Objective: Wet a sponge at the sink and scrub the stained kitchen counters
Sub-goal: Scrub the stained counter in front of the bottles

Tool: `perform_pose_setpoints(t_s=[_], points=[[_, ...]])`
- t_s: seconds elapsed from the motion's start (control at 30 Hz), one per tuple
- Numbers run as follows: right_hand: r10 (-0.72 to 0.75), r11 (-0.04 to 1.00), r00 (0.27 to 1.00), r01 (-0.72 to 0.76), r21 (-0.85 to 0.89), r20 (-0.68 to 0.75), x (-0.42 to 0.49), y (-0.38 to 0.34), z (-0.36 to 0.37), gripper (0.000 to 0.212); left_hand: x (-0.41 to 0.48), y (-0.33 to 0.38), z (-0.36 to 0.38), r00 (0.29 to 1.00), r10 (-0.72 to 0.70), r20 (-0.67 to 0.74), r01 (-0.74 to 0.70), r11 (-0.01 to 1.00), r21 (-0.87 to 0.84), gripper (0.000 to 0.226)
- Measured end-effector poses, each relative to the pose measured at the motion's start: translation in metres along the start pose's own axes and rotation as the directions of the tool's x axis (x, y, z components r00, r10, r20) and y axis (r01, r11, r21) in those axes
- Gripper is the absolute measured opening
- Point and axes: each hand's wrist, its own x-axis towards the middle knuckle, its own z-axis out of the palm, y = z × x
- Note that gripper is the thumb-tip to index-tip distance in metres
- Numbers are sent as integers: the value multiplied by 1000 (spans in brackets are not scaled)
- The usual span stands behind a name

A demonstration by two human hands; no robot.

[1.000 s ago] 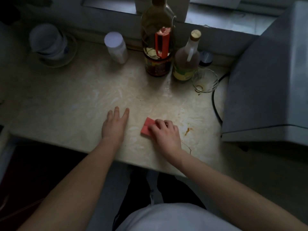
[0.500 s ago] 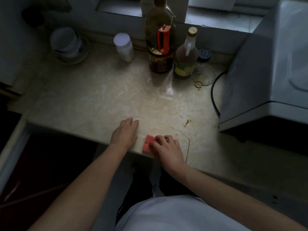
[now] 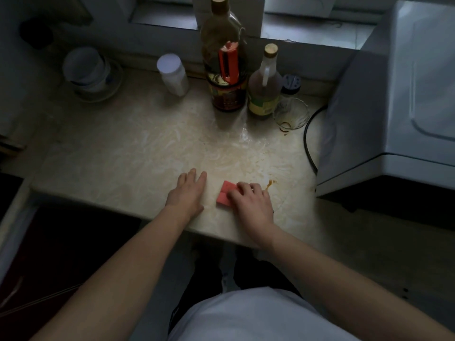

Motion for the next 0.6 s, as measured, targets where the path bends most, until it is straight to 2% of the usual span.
perform_pose_setpoints(t_s=[0.1,0.23,0.37,0.6], points=[[54,998,999,-54,11,-2,26,14,-10,29,9,-2,-5,999,-11,37,11,1000,2,115],[114,993,993,-114,8,-8,59,30,-21,33,28,4,-15,999,-18,37,21,996,-84,115],[167,986,986,-166,32,-24,86,38,-30,36,50,16,-28,999,-29,29,31,995,-94,121],[238,971,969,-235,40,-69,131,52,-38,38,66,30,-32,992,-88,92,89,996,-9,122]])
